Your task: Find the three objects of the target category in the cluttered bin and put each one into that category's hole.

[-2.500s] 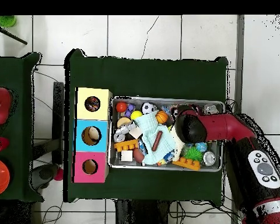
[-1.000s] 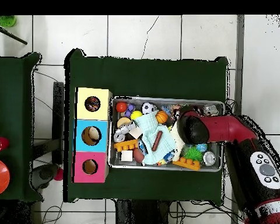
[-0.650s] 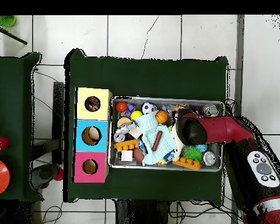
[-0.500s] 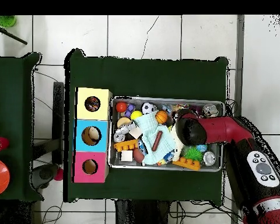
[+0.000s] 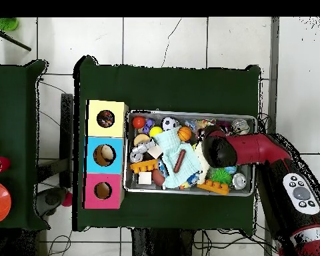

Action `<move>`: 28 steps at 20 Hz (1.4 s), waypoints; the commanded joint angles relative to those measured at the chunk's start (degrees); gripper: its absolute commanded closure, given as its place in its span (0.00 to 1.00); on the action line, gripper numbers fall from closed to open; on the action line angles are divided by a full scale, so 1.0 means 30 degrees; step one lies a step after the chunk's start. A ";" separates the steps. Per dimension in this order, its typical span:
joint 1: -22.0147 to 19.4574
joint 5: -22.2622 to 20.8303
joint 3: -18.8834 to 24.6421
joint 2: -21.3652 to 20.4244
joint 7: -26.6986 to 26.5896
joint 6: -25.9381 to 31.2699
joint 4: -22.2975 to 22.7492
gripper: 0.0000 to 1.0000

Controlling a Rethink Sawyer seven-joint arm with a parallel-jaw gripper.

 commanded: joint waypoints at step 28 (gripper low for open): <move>-0.0702 -0.0895 0.1221 -0.1537 -0.4484 0.1438 0.0040 1.00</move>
